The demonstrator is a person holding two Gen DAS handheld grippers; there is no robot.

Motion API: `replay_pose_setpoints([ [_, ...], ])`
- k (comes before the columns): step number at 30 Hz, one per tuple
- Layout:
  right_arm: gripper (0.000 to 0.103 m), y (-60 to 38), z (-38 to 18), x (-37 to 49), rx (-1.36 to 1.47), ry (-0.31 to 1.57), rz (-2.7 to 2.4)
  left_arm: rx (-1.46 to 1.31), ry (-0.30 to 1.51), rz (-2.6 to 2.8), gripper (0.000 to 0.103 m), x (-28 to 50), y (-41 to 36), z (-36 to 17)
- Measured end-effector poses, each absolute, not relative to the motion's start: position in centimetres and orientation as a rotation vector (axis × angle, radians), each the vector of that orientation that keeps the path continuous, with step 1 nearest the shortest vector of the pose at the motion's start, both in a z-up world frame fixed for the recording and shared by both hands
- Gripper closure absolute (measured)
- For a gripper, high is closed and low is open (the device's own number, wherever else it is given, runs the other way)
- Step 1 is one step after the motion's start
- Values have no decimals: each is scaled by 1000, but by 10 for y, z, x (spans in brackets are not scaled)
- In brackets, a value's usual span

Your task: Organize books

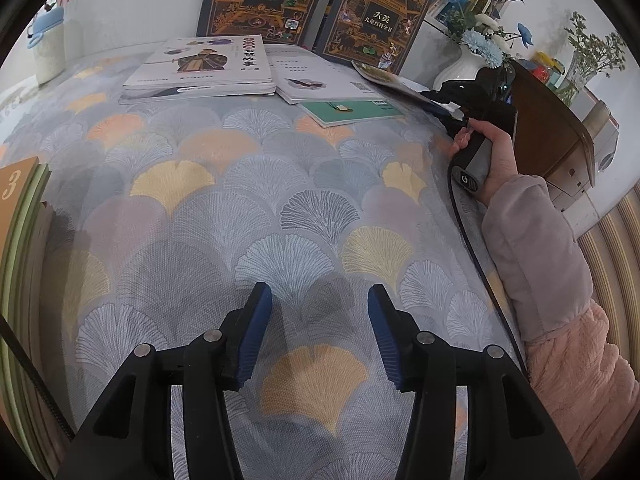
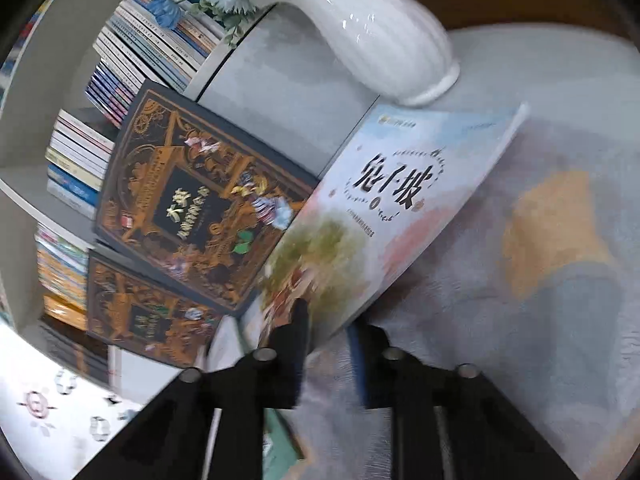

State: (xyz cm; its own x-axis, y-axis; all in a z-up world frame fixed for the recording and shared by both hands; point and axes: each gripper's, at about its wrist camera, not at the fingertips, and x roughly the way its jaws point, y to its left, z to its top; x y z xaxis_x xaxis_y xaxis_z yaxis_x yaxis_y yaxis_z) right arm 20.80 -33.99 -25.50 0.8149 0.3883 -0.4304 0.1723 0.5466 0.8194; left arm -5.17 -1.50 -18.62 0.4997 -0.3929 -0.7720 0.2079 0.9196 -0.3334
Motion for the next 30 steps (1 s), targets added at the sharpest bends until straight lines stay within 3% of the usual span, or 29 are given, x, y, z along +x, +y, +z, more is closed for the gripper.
replay_pose_setpoints([
  [5,89,-332,-238,203,922,571,167,-194,986,-359,55,-52,-16,-185],
  [16,89,-303,-206,107,883,661,396,-242,924,-311,55,-60,5,-163],
  [23,89,-257,-196,-24,664,887,700,-302,870,-330,55,-73,25,-147],
  [27,88,-243,-205,-87,505,1041,826,-221,940,-392,55,-90,18,-159],
  [30,85,-246,-210,-100,262,1056,663,-192,1057,-471,55,-97,9,-181],
])
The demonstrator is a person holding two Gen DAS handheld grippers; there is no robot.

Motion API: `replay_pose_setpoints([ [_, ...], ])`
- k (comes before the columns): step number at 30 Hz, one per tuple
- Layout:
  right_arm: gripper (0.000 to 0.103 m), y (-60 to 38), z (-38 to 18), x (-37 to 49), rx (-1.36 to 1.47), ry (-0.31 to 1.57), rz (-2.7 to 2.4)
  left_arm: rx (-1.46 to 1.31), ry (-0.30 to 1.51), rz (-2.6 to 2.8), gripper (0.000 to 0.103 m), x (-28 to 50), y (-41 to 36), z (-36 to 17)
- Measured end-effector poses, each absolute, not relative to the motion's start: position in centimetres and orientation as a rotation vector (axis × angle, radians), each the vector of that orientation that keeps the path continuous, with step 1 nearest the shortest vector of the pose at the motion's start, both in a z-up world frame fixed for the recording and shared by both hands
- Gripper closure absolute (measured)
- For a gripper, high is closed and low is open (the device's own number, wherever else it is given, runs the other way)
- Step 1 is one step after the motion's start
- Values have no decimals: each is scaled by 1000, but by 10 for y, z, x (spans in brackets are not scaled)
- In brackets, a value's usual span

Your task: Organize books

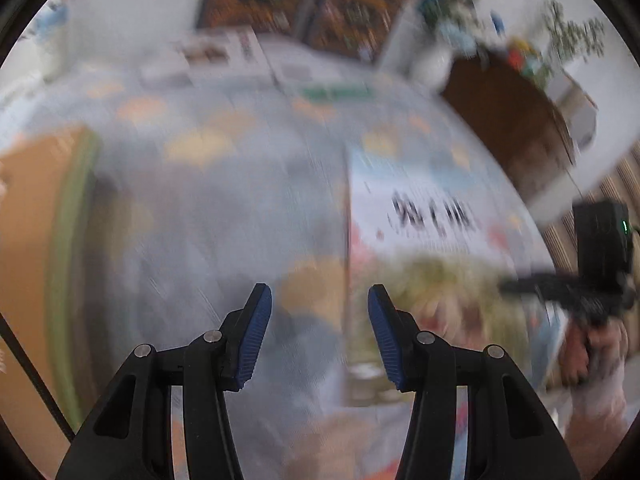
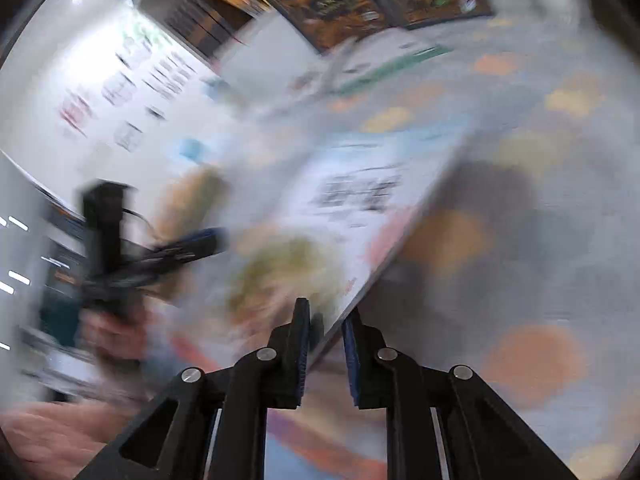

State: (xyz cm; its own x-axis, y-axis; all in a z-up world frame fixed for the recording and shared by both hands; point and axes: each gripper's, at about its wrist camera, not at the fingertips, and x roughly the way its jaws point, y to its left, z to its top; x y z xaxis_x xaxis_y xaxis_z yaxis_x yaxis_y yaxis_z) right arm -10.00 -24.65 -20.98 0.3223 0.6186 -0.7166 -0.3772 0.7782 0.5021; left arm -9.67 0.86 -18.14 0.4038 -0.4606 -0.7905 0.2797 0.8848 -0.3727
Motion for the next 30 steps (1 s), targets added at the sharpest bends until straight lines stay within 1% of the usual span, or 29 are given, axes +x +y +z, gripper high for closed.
replay_pose_setpoints([
  [1,84,-247,-213,-97,194,1052,606,-204,1089,-498,55,-96,6,-189],
  [2,83,-247,-217,-93,165,1058,588,-202,1069,-507,55,-97,6,-190],
  [5,83,-245,-223,-72,198,1066,632,-298,1115,-548,55,-88,11,-192],
  [7,83,-237,-223,-60,154,1060,653,-402,1155,-649,56,-77,11,-199],
  [8,81,-232,-223,-55,123,1050,667,-433,1152,-657,56,-72,13,-201],
  [11,79,-221,-221,-39,75,1044,701,-471,1156,-640,59,-65,12,-202],
  [13,78,-214,-220,-37,50,1034,708,-442,1136,-601,68,-67,8,-201],
  [14,77,-212,-220,-36,44,1027,708,-419,1119,-576,69,-69,4,-201],
  [15,76,-212,-220,-40,43,1017,706,-401,1106,-551,72,-69,2,-199],
  [16,76,-210,-220,-40,46,1008,704,-398,1090,-501,80,-70,0,-199],
  [19,75,-210,-223,-42,69,985,702,-472,1044,-446,85,-66,4,-203],
  [26,76,-222,-232,-51,168,884,741,-531,954,-479,85,-69,16,-211],
  [30,77,-230,-236,-44,263,903,772,-511,937,-476,85,-72,15,-209],
])
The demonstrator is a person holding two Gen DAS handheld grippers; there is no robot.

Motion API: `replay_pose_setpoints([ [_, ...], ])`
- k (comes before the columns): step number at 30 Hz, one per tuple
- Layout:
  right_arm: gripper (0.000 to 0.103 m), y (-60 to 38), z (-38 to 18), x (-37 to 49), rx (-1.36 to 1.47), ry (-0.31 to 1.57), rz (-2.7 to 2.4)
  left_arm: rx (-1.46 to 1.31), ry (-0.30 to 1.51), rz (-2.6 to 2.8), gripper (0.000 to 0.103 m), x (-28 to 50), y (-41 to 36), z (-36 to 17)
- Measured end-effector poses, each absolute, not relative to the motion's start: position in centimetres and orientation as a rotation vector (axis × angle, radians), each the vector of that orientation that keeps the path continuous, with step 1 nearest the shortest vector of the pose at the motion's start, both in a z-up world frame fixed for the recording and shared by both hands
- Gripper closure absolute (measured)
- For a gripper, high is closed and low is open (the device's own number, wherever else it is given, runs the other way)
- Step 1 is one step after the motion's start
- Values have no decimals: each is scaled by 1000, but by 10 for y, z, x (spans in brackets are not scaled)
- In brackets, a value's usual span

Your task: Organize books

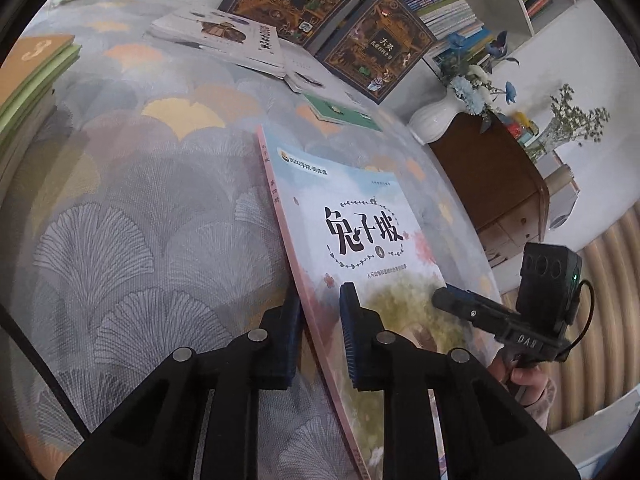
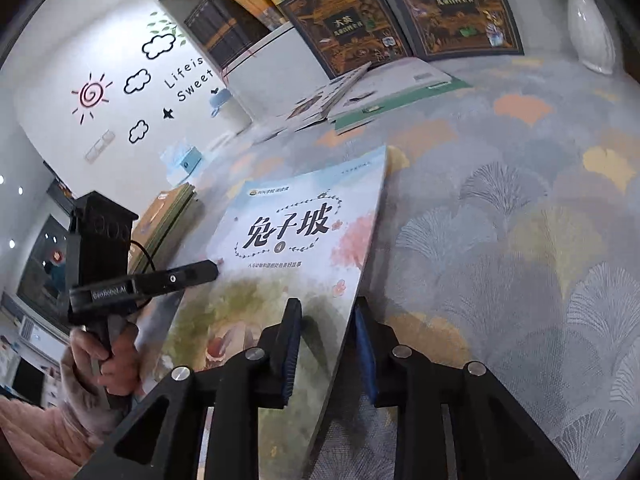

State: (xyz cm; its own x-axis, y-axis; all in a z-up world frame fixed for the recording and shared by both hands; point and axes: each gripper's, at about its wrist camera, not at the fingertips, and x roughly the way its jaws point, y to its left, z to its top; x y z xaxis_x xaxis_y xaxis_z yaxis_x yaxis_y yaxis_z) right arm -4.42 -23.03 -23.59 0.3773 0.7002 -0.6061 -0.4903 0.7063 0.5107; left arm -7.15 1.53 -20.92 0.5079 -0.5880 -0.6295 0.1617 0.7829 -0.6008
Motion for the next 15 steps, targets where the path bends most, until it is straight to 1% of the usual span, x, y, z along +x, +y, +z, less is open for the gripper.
replay_pose_setpoints([
  [5,77,-224,-232,-49,220,888,746,-465,923,-457,84,-75,9,-206],
  [11,77,-224,-232,-51,228,881,724,-433,928,-425,83,-79,6,-203],
  [15,77,-224,-232,-56,238,872,703,-363,936,-401,82,-86,-1,-197],
])
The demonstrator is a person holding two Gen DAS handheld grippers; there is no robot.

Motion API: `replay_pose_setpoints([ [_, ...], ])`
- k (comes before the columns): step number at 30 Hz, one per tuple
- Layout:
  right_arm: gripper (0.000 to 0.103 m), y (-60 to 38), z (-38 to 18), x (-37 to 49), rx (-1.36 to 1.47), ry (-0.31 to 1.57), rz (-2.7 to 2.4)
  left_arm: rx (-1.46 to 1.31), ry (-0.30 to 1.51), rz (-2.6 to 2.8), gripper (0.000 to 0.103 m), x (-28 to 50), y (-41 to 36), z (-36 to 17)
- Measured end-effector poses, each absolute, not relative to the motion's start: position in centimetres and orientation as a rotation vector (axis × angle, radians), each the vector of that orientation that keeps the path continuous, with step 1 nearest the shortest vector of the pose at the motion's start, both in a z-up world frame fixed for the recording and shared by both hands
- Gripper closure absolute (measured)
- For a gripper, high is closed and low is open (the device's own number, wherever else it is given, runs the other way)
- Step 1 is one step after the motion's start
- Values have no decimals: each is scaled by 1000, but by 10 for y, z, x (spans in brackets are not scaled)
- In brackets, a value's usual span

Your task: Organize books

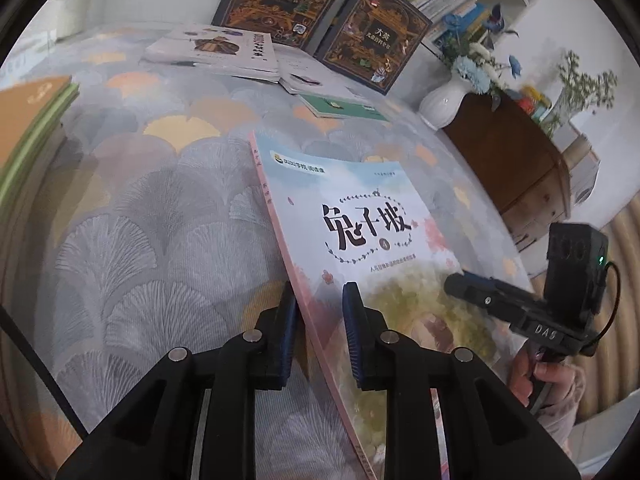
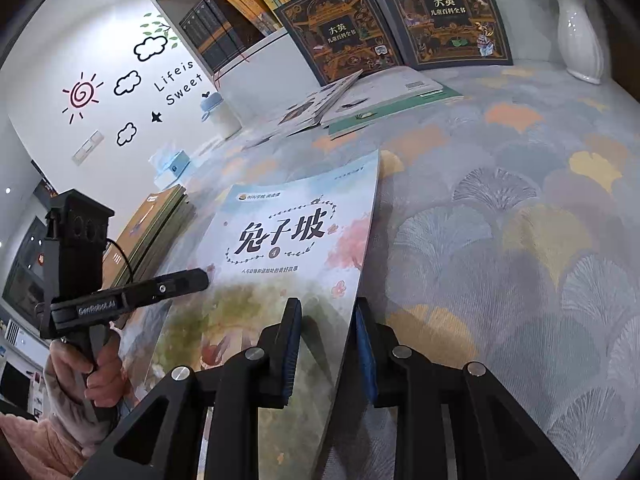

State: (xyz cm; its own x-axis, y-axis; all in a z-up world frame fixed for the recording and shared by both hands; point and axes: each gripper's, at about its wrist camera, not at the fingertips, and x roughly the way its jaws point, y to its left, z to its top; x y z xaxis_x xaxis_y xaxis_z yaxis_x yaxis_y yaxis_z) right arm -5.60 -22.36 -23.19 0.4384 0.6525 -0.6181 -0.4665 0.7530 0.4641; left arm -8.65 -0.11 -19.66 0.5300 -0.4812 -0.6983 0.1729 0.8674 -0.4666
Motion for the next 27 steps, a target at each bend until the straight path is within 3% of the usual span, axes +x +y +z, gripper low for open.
replay_pose_setpoints([
  [10,77,-224,-231,-73,267,851,633,-309,917,-442,82,-111,-9,-187],
  [27,77,-174,-171,-168,187,749,838,-266,863,-371,81,-169,31,-141],
])
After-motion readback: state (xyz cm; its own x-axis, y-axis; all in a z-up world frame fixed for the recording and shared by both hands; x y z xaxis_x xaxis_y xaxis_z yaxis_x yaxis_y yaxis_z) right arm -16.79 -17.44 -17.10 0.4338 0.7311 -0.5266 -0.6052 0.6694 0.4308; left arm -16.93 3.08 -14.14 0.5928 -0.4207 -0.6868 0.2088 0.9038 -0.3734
